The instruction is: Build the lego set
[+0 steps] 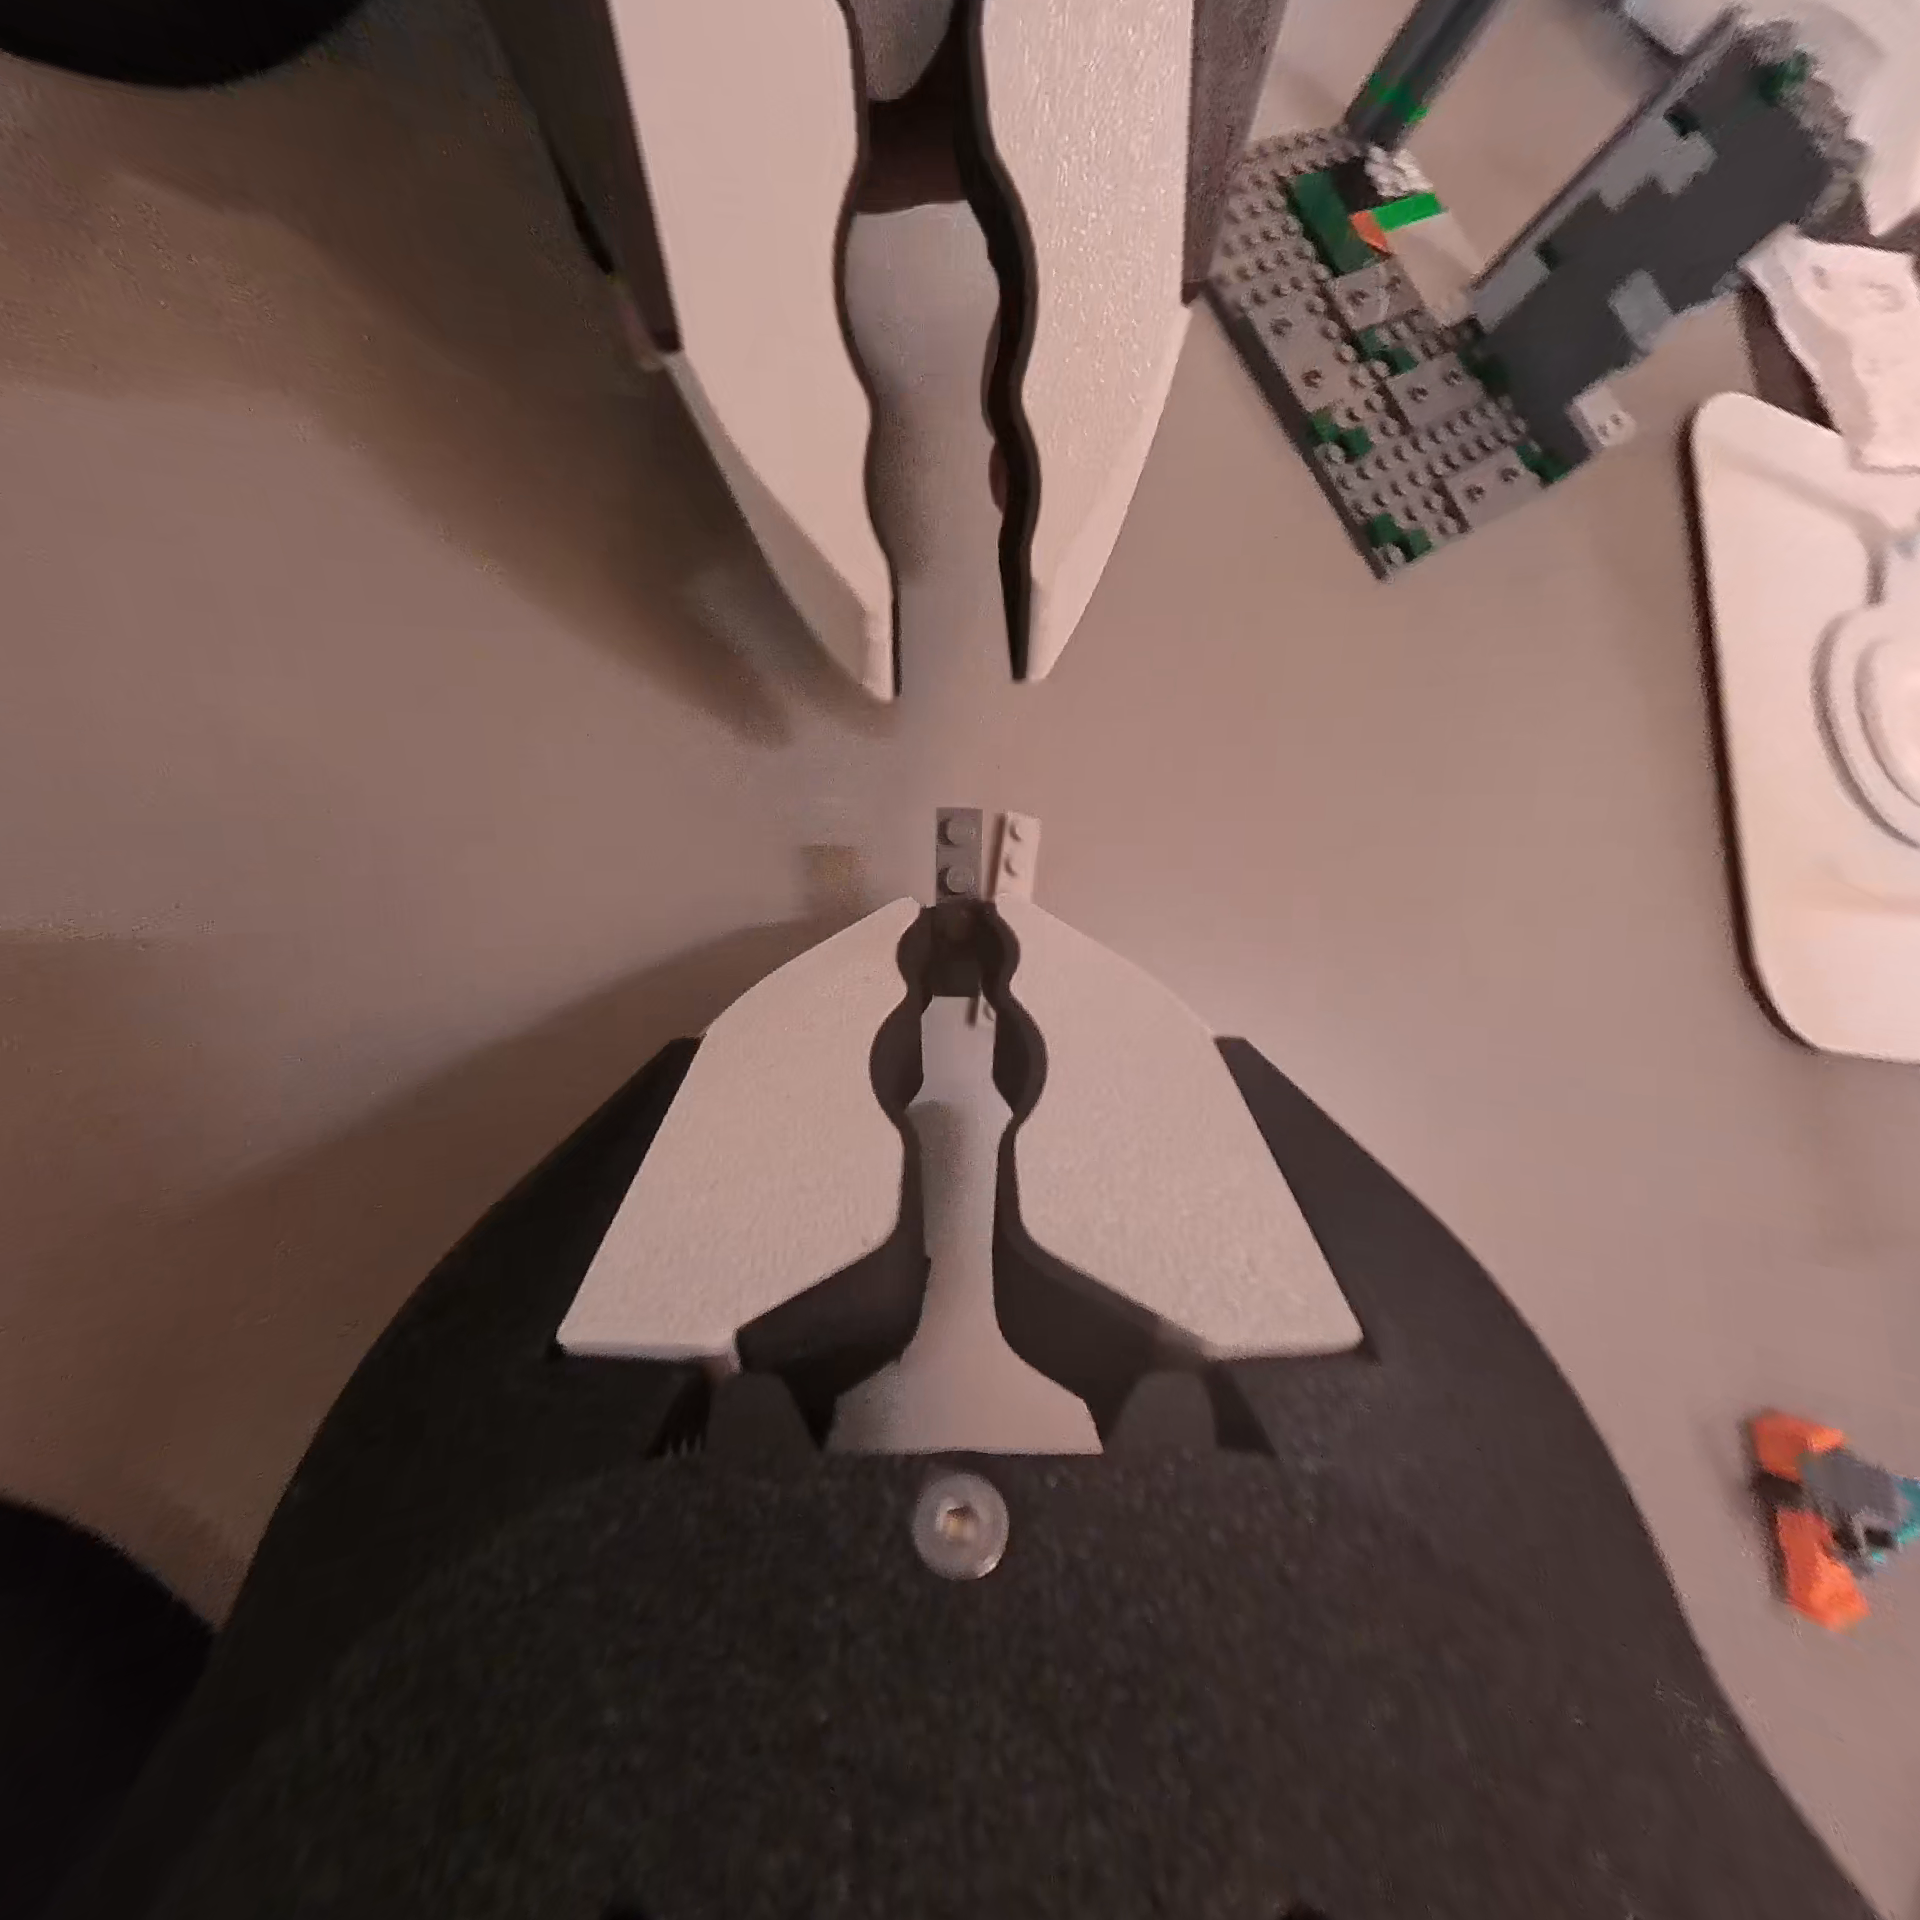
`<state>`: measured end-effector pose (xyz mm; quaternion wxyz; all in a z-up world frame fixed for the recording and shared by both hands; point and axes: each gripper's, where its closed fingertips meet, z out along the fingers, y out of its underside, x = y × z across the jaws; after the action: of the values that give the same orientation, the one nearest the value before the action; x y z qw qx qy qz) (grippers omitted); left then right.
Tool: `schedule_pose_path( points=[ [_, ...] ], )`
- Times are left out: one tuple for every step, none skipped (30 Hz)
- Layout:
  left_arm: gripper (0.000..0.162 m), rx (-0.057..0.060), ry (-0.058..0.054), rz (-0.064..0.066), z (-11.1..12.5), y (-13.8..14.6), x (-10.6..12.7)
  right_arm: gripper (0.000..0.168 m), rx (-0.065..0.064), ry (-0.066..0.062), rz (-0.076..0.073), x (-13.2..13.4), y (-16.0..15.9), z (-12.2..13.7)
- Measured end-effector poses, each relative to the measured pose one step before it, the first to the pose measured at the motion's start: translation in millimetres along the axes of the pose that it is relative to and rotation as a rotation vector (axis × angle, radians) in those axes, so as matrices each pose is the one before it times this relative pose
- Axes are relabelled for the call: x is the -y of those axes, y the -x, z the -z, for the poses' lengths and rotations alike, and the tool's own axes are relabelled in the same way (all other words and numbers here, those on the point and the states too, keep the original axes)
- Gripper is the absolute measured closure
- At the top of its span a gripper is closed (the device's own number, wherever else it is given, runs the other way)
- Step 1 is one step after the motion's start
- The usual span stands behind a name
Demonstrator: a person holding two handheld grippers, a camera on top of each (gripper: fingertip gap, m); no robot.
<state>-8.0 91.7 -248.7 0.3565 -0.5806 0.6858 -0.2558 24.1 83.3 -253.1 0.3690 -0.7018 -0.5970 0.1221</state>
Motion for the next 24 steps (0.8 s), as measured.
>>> schedule_pose_path(
  points=[
    [0.141,-0.015,0.0158,0.0004,-2.85,2.16,-2.6,0.161,-0.0074,-0.0131,-0.0207,-2.08,-1.73,5.27],
    [0.141,-0.0126,0.014,-0.0009,-4.31,1.98,-1.53,0.16,-0.0071,-0.0039,-0.0181,-2.65,-1.46,4.19],
    [0.141,-0.0181,0.0156,-0.0048,-5.41,0.78,-1.04,0.161,-0.0087,0.0059,-0.0125,-3.62,-1.4,3.15],
    [0.14,-0.0228,0.0216,-0.0067,-5.88,-0.13,-1.4,0.16,-0.0093,0.009,-0.0078,-3.69,-1.35,2.19],
    [0.14,-0.0169,0.0256,-0.0102,-6.01,0.71,-1.5,0.16,-0.0074,0.0101,-0.0104,-3.52,-0.84,1.52],
    [0.139,-0.0135,0.0266,-0.0115,-5.5,0.95,-1.56,0.16,-0.0044,0.011,-0.013,-3.31,-0.61,1.12],
    [0.141,-0.0083,0.009,-0.0059,-3.89,1.58,1.22,0.16,-0.0048,0.0132,-0.0139,-3.31,-0.67,0.7],
    [0.141,-0.0155,0.0063,-0.0013,-2.33,0.66,1.63,0.161,-0.0057,0.0117,-0.0101,-2.95,-0.73,0.82],
    [0.142,-0.006,0.012,0.0009,-1.3,1.93,0.7,0.16,-0.0072,0.007,-0.0063,-2.22,-0.81,1.05],
    [0.143,-0.0083,0.0113,-0.003,-0.67,1.02,0.13,0.16,-0.0035,0.0034,-0.0058,-1.79,-0.63,1.29],
    [0.144,-0.0083,0.0065,-0.002,-0.54,0.3,0.23,0.16,-0.0047,-0.0006,-0.0068,-1.21,-0.96,1.28],
    [0.148,-0.0176,0.0038,0.0023,-0.48,-1.55,0.08,0.16,-0.0051,-0.0018,-0.0082,-1.07,-1.39,1.2],
    [0.152,-0.0198,0.0017,0.0056,-0.35,-2.19,-0.06,0.16,-0.0031,-0.0038,-0.0073,-0.71,-1.11,0.87],
    [0.154,-0.0075,-0.0013,0.0059,-0.39,-0.85,0.15,0.16,-0.0022,-0.0054,-0.0057,-0.04,-0.97,0.38],
    [0.154,-0.0003,0.0016,0.003,-0.06,0.01,-0.03,0.16,0.0002,-0.0051,-0.005,0.32,-0.52,-0.04],
    [0.154,0.0014,0.0064,0.0003,0.06,0.04,-0.19,0.16,0.0041,-0.0059,-0.0043,1.07,0.3,-0.6],
    [0.156,0.0115,0.0102,-0.0075,0.18,0.5,-0.13,0.16,0.0054,-0.0072,-0.0029,1.8,0.73,-0.97],
    [0.158,0.0138,0.0048,-0.0115,0.14,-0.4,0.11,0.16,0.0068,-0.0064,0.0013,2.37,1.22,-1.4],
    [0.159,-0.0018,-0.0023,-0.011,0.61,-3.47,0.54,0.16,0.0071,-0.0045,0.008,2.51,1.64,-1.55],
    [0.161,0.0122,-0.0082,0.0024,1.61,-1.74,1.36,0.16,0.005,-0.0007,0.0126,2.42,1.5,-1.7],
    [0.162,0.0054,-0.0189,0.0098,2.87,-2.54,2.96,0.16,0.0078,0.0041,0.0136,1.98,1.71,-1.69],
    [0.162,-0.0135,-0.0009,0.0169,2.8,-4.58,0.84,0.16,0.0098,0.005,0.0132,2.04,1.88,-1.66],
    [0.162,-0.0104,0.0094,-0.0002,2.3,-4.71,-0.72,0.16,0.0105,0.0028,0.0117,2.44,1.84,-1.66],
    [0.162,0.0226,0.0155,-0.0187,1.55,-0.69,-1.54,0.16,0.0126,0.0021,0.0097,2.5,2.0,-1.73]
  ],
)
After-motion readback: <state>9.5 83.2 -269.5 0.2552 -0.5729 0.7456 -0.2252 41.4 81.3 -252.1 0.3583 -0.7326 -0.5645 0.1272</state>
